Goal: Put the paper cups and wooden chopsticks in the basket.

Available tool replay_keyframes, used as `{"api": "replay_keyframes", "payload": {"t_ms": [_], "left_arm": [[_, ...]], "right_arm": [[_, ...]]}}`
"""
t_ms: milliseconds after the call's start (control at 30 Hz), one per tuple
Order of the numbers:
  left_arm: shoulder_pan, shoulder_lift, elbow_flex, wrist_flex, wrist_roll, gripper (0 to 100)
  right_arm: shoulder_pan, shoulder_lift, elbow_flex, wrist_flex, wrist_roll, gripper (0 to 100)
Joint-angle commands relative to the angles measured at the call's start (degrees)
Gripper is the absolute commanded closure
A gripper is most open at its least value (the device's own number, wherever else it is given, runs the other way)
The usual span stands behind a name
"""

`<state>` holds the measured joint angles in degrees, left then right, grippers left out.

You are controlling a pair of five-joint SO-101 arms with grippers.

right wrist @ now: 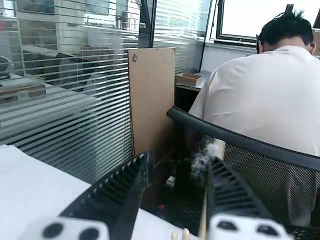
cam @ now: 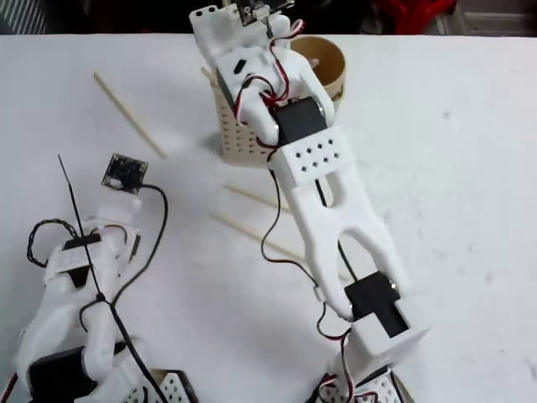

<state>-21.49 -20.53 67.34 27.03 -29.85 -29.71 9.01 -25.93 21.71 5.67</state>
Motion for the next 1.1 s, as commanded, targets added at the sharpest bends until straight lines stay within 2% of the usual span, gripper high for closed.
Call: {"api": "replay_keyframes", "payload": {"t_ms": [0,167,233,600,900,967,1067], "left_arm": [[0.92,-1.8,-0.35,-0.88,-0.62,90],[0.92,-1.8,-0.35,-0.88,-0.62,90],[0.92,-1.8,-0.35,-0.88,-0.62,90],[0.92,-1.8,-0.35,-0.88,-0.62,90],[0.92,-1.8,-0.35,-0.88,-0.62,90],[0.92,-1.8,-0.35,-0.88,-0.62,90],[0.92,-1.8,-0.35,-0.88,-0.62,90]], "right_arm": [[0.31,-2.24,-3.25,6.55,-0.79,85.7],[0.57,-6.99,-2.9,20.44,-0.79,98.8],[0.75,-8.92,-2.9,22.81,-0.79,96.5],[0.66,-11.38,-2.9,30.11,-0.79,98.1],[1.36,-19.82,-3.08,49.36,-0.7,98.1],[3.91,-23.43,-2.99,54.11,2.37,98.1],[11.21,-27.12,-2.81,60.18,14.95,97.8]]}}
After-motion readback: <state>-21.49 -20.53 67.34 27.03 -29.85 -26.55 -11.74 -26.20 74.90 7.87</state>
